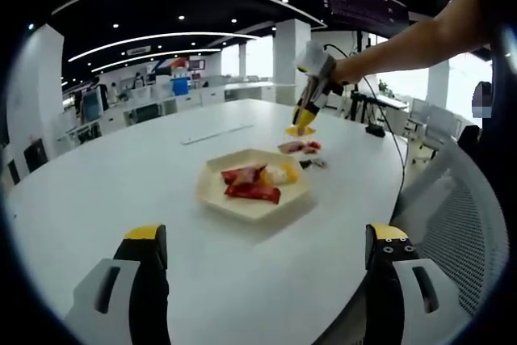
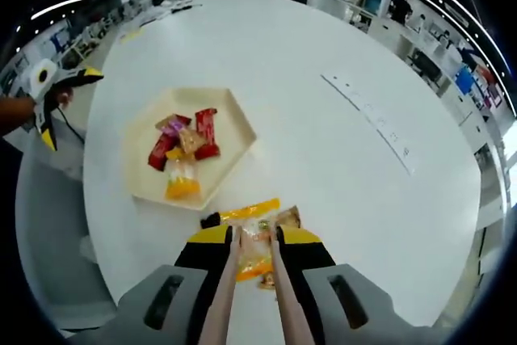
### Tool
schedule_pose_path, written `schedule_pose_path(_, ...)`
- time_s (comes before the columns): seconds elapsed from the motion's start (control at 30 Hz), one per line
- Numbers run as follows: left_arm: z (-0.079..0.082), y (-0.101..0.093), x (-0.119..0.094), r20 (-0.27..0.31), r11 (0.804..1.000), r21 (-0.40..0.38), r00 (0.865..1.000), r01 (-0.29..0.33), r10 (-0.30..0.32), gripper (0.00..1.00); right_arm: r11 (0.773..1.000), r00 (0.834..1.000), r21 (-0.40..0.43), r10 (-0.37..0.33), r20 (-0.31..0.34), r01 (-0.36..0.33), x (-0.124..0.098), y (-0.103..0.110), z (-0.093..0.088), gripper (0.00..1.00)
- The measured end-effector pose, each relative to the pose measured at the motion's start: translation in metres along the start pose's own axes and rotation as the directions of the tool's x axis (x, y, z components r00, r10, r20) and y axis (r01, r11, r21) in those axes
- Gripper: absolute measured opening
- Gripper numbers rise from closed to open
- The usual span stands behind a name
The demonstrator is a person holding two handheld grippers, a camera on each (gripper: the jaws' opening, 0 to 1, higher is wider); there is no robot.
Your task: Place the target food into the container with the food tongs after gripping and lifting it, then release it inside without dropping or visibly crushing the food.
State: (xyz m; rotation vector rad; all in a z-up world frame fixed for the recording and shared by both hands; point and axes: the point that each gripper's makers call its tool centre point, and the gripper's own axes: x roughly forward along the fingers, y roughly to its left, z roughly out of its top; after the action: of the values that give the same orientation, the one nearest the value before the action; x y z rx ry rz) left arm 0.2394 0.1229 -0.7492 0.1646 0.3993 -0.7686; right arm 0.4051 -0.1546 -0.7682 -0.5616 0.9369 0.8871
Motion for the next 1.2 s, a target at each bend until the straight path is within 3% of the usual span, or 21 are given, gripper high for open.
schedule_pose_path(0.47, 0.003, 0.001, -0.002, 0.012, 1.000, 0.009, 1.000, -0.008, 0.008, 0.99, 1.000, 1.000, 0.000, 0.000, 0.012, 0.000, -0.006, 0.008, 0.013, 0.21)
schedule_pose_path(0.97, 0.004, 0.002, -0.002, 0.016, 1.000, 0.014, 1.000, -0.014, 0.014, 0.99, 1.000, 0.999, -0.018, 0.011, 0.034, -0.011, -0.007, 0.023, 0.038, 0.20)
schedule_pose_path(1.2, 0.004, 0.001, -0.002, 0.015, 1.000, 0.022, 1.000, -0.012, 0.012, 0.99, 0.999, 0.998, -0.035, 0.023, 0.060, -0.021, -0.007, 0.039, 0.059, 0.20)
